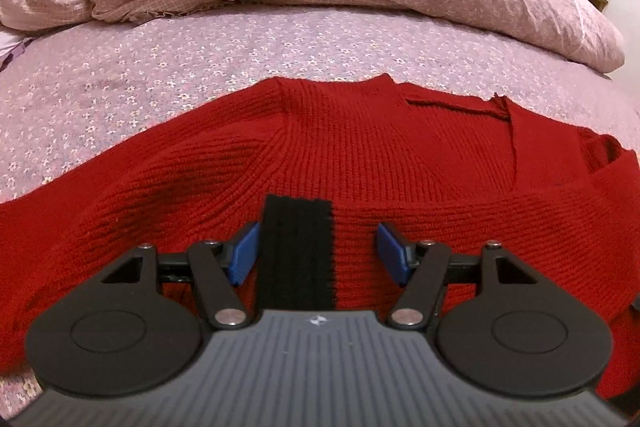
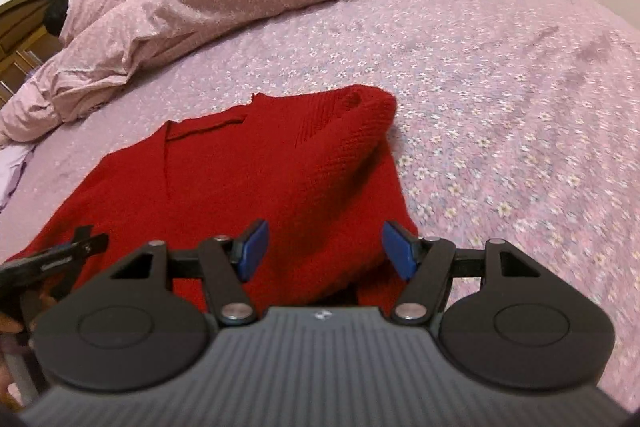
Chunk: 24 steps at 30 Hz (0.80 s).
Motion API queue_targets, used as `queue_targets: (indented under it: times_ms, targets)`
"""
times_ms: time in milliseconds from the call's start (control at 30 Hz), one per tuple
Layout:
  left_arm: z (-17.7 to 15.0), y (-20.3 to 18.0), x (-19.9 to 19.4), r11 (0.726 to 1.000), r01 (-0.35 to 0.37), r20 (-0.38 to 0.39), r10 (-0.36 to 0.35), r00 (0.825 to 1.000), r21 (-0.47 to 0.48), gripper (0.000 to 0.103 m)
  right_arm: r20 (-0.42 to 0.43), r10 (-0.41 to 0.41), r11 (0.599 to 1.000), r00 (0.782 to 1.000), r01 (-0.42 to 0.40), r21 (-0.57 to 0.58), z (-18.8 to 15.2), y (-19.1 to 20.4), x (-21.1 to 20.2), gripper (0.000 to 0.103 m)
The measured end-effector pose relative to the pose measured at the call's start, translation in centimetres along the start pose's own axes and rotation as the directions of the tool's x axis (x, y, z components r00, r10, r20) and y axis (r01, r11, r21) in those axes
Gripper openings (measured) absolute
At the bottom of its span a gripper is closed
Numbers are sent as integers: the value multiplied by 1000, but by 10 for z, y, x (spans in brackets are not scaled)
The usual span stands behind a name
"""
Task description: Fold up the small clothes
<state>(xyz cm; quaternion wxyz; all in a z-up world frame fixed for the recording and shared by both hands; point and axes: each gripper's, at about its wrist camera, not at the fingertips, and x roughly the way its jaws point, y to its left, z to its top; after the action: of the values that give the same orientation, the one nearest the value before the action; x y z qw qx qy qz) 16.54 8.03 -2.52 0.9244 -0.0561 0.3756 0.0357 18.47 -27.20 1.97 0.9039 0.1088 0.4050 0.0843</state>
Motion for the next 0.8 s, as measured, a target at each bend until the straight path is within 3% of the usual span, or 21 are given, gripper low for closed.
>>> queue_targets:
  times_ms: [333, 467, 500, 567, 600, 633, 667, 800]
  targets:
    - [-1, -12, 1, 999, -36, 23, 35, 999, 41, 67, 49, 0, 999, 999, -2, 40, 34, -8, 37, 65]
    - [0, -12, 3, 999, -34, 23, 33, 999, 32, 66, 55, 37, 997, 998, -41, 64, 42, -13, 53, 66]
    - [0, -13, 3, 999, -35, 23, 34, 999, 37, 63, 62, 42, 997, 997, -46, 60, 42, -13, 54, 66]
    - [0, -16, 0, 999, -19, 28, 18, 999, 47, 40, 73, 42, 998, 996, -45, 39, 40, -11, 57, 64]
    - [-1, -19, -2, 998, -17, 32, 15, 999, 53, 35, 79, 33, 999, 996, -35, 23, 39, -9, 59, 49]
    - [-1, -22, -4, 998, -21, 36, 19, 999, 67, 23, 77, 20, 1000, 997, -21, 1, 38, -6, 61, 40]
    - [-1, -26, -6, 996, -21, 40, 18, 999, 86, 21, 76, 4, 1000, 997, -3, -16, 37, -5, 63, 32]
    - [4, -36, -20, 991, -31, 94, 19, 995, 134, 16, 105, -19, 997, 994, 27, -68, 33, -4, 61, 20]
